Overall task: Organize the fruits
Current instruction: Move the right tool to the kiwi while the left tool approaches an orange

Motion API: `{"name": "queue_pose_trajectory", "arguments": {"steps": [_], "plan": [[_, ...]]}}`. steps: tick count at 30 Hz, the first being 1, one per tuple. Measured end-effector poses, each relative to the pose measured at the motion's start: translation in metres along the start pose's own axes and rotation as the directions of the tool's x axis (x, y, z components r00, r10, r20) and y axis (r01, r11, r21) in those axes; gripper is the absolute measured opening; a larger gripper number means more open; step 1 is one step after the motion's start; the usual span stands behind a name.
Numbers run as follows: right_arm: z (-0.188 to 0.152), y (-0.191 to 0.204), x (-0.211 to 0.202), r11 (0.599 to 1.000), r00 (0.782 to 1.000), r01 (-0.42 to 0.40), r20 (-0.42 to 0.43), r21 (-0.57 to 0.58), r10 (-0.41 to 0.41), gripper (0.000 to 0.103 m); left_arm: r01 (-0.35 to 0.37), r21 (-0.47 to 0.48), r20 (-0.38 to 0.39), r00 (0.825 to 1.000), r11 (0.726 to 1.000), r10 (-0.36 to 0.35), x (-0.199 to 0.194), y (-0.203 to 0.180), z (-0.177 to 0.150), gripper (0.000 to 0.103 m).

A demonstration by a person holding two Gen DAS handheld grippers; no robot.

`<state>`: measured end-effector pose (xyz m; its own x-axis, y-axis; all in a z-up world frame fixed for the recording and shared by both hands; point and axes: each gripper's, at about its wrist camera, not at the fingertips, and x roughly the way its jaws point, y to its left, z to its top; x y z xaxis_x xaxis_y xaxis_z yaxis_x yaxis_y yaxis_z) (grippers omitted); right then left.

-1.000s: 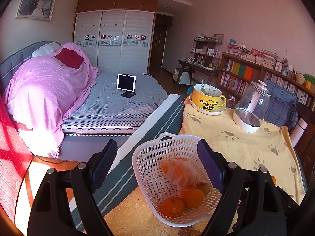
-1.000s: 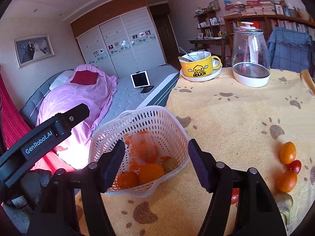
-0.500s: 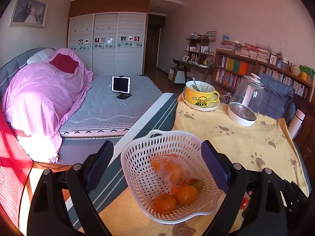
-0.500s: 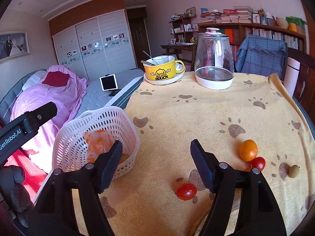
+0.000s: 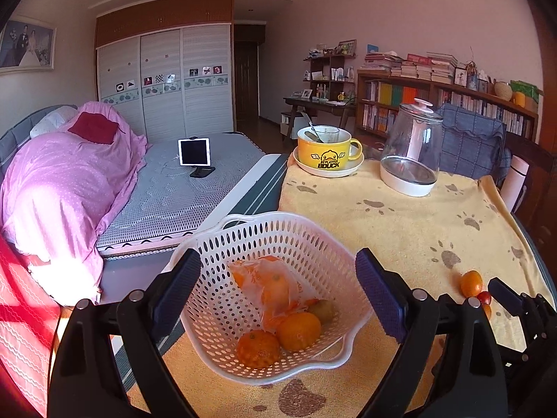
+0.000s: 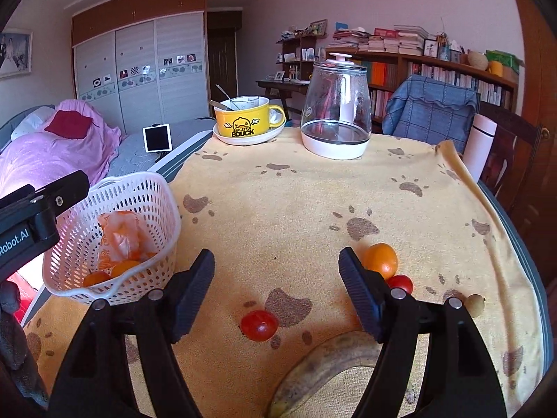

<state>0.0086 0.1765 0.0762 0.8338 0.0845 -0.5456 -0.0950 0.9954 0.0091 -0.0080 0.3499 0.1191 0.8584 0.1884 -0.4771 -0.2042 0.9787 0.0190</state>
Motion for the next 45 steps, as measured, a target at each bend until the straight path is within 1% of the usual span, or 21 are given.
{"name": "queue_pose_trajectory", "arguments": {"steps": [7,11,16,24,31,36,39,42,45], "plan": [[-0.004,-0.025,-0.003,0.999,0.999,0.043,-0.012,0.022,-0.042,0.074,0.051,0.054,-0.012,0.999,0.997,-0.05,-0.002,-0.026,-0.009,0.092],[-0.006,-0.036,-0.004,0.998,0.998,0.059,-0.017,0.031,-0.059,0.074,0.098,0.067,-0.035,0.995,0.993,-0.096,-0.002,-0.04,-0.014,0.092],[-0.01,-0.05,-0.008,0.995,0.995,0.095,-0.013,0.029,-0.094,0.074,0.137,0.103,-0.045,0.99,0.985,-0.133,-0.005,-0.055,-0.021,0.092],[-0.018,-0.08,-0.01,0.989,0.99,0.142,-0.034,0.051,-0.14,0.074,0.199,0.091,-0.095,0.977,0.976,-0.19,-0.001,-0.071,-0.029,0.092],[-0.023,-0.098,-0.01,0.987,0.987,0.151,-0.055,0.06,-0.148,0.074,0.231,0.104,-0.121,0.968,0.967,-0.218,0.0,-0.086,-0.035,0.092],[-0.031,-0.137,-0.005,0.98,0.982,0.163,-0.113,0.115,-0.15,0.074,0.242,0.111,-0.143,0.964,0.964,-0.226,0.005,-0.094,-0.038,0.092],[-0.037,-0.163,-0.004,0.972,0.976,0.187,-0.14,0.144,-0.167,0.074,0.243,0.118,-0.146,0.963,0.963,-0.225,0.007,-0.097,-0.039,0.092],[-0.043,-0.186,-0.004,0.968,0.975,0.18,-0.158,0.175,-0.153,0.074,0.252,0.127,-0.151,0.961,0.959,-0.232,0.009,-0.103,-0.037,0.092],[-0.047,-0.202,-0.002,0.968,0.978,0.148,-0.176,0.204,-0.112,0.073,0.259,0.137,-0.155,0.959,0.956,-0.237,0.01,-0.109,-0.037,0.092]]}}
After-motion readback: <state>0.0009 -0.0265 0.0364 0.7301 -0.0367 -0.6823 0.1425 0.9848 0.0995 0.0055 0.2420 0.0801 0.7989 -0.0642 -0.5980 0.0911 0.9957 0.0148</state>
